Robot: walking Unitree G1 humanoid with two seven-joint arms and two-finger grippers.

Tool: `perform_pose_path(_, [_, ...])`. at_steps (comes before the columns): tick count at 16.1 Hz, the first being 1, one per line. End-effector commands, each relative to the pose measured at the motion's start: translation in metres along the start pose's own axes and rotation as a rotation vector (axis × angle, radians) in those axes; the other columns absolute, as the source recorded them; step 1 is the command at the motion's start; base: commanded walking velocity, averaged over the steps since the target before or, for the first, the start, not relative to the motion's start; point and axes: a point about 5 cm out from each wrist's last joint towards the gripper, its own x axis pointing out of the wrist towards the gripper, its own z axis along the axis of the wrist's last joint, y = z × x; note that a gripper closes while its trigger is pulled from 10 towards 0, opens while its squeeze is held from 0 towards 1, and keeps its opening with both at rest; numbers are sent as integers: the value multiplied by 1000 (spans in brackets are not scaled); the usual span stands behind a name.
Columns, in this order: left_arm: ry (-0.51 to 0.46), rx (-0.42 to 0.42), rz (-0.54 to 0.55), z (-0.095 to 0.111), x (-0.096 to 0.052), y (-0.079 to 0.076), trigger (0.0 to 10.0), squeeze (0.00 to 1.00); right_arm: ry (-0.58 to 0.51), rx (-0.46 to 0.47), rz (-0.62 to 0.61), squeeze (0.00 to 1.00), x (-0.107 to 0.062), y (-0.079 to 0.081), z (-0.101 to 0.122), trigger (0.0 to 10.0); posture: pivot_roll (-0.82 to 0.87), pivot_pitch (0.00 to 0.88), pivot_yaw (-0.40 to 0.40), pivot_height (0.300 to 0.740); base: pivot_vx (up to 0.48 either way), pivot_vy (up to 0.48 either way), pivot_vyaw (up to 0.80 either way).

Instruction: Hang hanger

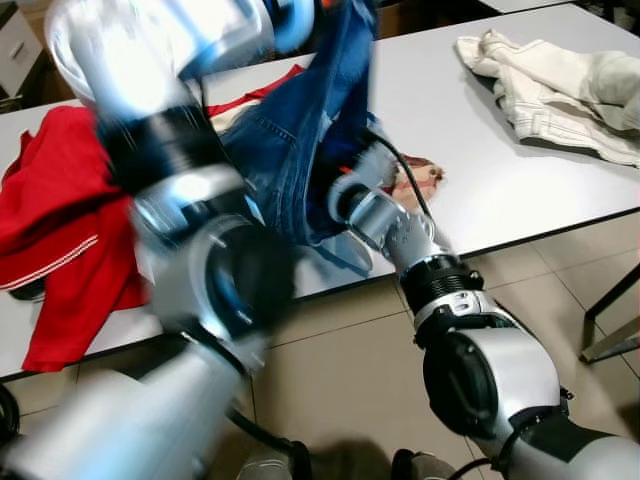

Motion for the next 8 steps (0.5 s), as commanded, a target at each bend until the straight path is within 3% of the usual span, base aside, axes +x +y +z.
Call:
perform_pose_path(1, [-104, 68, -17, 25, -4, -9, 0, 0, 131, -4, 64, 0, -1, 9, -32, 10000, -27, 41, 129, 740, 0, 0, 0])
perform_pose_path(4, [-215, 237, 187, 56, -10, 33, 0, 0, 77, -70, 152, 0, -33, 18, 5, 10000, -41, 32, 143, 740, 0, 0, 0])
perform_pose_path(6, [-217, 383, 375, 61, -21, 84, 275, 0, 32, -115, 201, 0, -61, 26, 30, 10000, -53, 27, 152, 740, 0, 0, 0])
perform_pose_path(8, [-181, 484, 513, 54, -33, 122, 471, 0, -15, -125, 239, 0, -80, 33, 47, 10000, -60, 21, 154, 740, 0, 0, 0])
